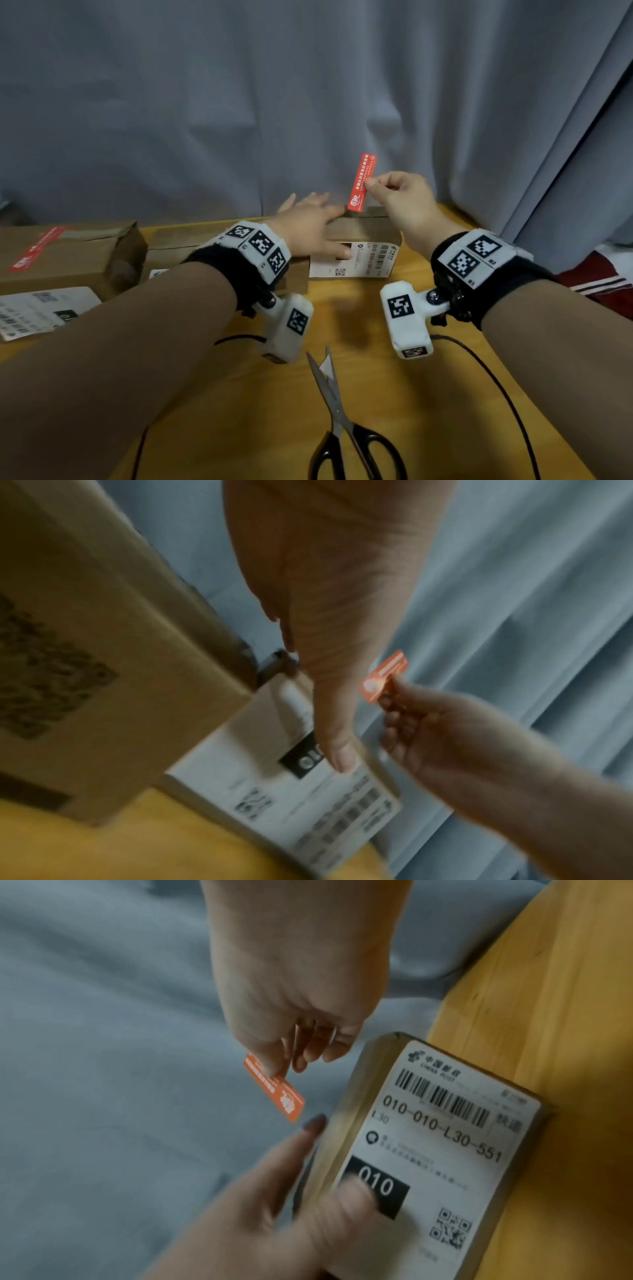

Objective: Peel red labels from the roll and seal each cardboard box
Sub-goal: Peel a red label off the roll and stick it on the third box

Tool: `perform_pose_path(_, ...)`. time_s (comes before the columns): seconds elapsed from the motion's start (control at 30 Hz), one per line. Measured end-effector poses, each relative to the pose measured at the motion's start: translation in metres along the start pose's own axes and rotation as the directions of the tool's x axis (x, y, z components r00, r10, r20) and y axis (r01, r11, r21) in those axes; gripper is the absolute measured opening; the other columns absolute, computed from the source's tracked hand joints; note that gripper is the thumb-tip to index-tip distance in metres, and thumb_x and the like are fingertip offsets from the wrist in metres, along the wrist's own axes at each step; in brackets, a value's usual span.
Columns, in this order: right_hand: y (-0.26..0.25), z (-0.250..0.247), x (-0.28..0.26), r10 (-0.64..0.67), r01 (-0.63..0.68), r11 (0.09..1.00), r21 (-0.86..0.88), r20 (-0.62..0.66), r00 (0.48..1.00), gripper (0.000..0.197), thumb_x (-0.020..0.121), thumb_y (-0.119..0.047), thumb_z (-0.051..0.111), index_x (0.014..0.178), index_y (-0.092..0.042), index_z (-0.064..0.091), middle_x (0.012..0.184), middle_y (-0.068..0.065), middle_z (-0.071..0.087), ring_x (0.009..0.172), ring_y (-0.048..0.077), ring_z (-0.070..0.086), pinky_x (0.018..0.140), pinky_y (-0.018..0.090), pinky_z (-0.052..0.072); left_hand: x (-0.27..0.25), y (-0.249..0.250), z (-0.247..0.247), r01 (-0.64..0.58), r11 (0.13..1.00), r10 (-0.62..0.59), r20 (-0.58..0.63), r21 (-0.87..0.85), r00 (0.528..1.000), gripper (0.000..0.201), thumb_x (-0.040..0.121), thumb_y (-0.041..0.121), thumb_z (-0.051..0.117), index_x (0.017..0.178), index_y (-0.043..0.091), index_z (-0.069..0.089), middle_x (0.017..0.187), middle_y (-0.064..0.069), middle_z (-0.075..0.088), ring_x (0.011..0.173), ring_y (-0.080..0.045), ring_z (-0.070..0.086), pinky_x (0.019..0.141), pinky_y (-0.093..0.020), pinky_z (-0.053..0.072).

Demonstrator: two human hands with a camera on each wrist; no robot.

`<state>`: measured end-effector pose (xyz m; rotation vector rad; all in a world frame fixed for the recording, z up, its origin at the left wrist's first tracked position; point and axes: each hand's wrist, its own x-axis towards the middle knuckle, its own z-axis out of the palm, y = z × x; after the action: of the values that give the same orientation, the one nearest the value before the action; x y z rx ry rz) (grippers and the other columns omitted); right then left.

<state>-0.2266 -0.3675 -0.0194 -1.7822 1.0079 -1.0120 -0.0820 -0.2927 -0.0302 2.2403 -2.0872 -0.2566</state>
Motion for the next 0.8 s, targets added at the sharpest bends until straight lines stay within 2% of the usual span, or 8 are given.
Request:
perform_pose_path(0.07, 0.001, -0.004, 0.001, 0.088, -0.091, 0.995, 0.035, 0.067, 0.994, 0.025, 0.092, -0.023, 0.058, 0.067, -0.019, 0.058, 0.055, -0.011, 0.055, 0.046, 0.0, 0.046, 0.048, 0.016, 0.036, 0.0, -0.001, 0.006, -0.007, 0.993, 0.002, 0.035, 0.12, 0.999, 0.086, 0.078, 0.066, 0.053, 0.149, 0.034, 0.015, 0.16, -0.008, 0.013, 0.146, -0.03, 0.013, 0.117, -0.052, 0.005)
perform_pose_path(0.13, 0.002, -0.009, 0.002, 0.142, -0.148, 0.988, 0.048, 0.113, 0.983, 0.022, 0.092, -0.022, 0.058, 0.071, -0.016, 0.058, 0.038, -0.015, 0.05, 0.032, -0.001, 0.035, 0.037, 0.015, 0.029, -0.004, 0.001, 0.009, -0.016, 0.984, 0.021, -0.022, 0.178, 1.0, 0.077, 0.082, 0.066, 0.046, 0.148, 0.037, 0.017, 0.157, -0.007, 0.02, 0.142, -0.03, 0.023, 0.112, -0.049, 0.014)
perform_pose_path(0.2, 0.004, -0.014, 0.002, 0.182, -0.19, 0.981, 0.038, 0.146, 0.972, 0.018, 0.091, -0.022, 0.059, 0.075, -0.013, 0.06, 0.032, -0.014, 0.045, 0.029, 0.002, 0.029, 0.033, 0.015, 0.024, -0.009, 0.003, 0.011, -0.017, 0.976, 0.029, -0.054, 0.216, 0.998, 0.072, 0.083, 0.067, 0.042, 0.146, 0.041, 0.018, 0.155, -0.006, 0.026, 0.137, -0.031, 0.029, 0.107, -0.046, 0.019)
perform_pose_path(0.3, 0.002, -0.02, -0.001, 0.264, -0.275, 0.961, 0.034, 0.187, 0.946, 0.016, 0.086, -0.021, 0.066, 0.073, -0.012, 0.061, 0.043, -0.003, 0.039, 0.035, 0.007, 0.023, 0.031, 0.014, 0.019, -0.018, 0.005, 0.013, -0.024, 0.971, 0.039, -0.06, 0.237, 0.997, 0.069, 0.084, 0.069, 0.036, 0.146, 0.043, 0.018, 0.152, -0.003, 0.029, 0.134, -0.029, 0.03, 0.105, -0.045, 0.02)
perform_pose_path(0.43, -0.004, -0.023, -0.009, 0.352, -0.363, 0.932, -0.003, 0.256, 0.9, 0.011, 0.081, -0.015, 0.07, 0.076, -0.008, 0.063, 0.04, -0.005, 0.036, 0.032, 0.006, 0.022, 0.031, 0.013, 0.017, -0.031, 0.005, 0.014, -0.044, 0.971, 0.053, -0.032, 0.233, 0.998, 0.068, 0.088, 0.067, 0.024, 0.149, 0.04, 0.01, 0.157, -0.003, 0.022, 0.139, -0.029, 0.025, 0.111, -0.045, 0.018)
perform_pose_path(0.53, -0.007, -0.021, -0.013, 0.407, -0.415, 0.909, -0.036, 0.28, 0.869, 0.014, 0.08, -0.012, 0.072, 0.077, -0.011, 0.058, 0.042, -0.005, 0.036, 0.029, 0.004, 0.022, 0.03, 0.013, 0.016, -0.037, 0.007, 0.013, -0.042, 0.974, 0.046, -0.014, 0.223, 0.999, 0.068, 0.09, 0.064, 0.025, 0.15, 0.036, 0.009, 0.16, -0.003, 0.014, 0.143, -0.028, 0.019, 0.112, -0.043, 0.013)
perform_pose_path(0.63, -0.012, -0.016, -0.016, 0.455, -0.452, 0.889, -0.082, 0.286, 0.843, 0.017, 0.079, -0.011, 0.073, 0.08, -0.01, 0.056, 0.053, -0.002, 0.037, 0.029, 0.004, 0.025, 0.029, 0.014, 0.018, -0.041, 0.009, 0.014, -0.039, 0.977, 0.043, -0.015, 0.208, 0.999, 0.068, 0.091, 0.062, 0.027, 0.15, 0.033, 0.011, 0.16, -0.004, 0.011, 0.145, -0.026, 0.017, 0.112, -0.042, 0.013)
perform_pose_path(0.8, -0.015, -0.008, -0.019, 0.481, -0.461, 0.876, -0.137, 0.267, 0.835, 0.025, 0.078, -0.009, 0.073, 0.067, -0.01, 0.05, 0.058, 0.001, 0.04, 0.038, 0.007, 0.027, 0.029, 0.014, 0.018, -0.043, 0.01, 0.016, -0.023, 0.988, 0.028, -0.03, 0.155, 0.999, 0.068, 0.09, 0.063, 0.03, 0.15, 0.034, 0.013, 0.161, -0.001, 0.01, 0.146, -0.024, 0.013, 0.112, -0.042, 0.014)
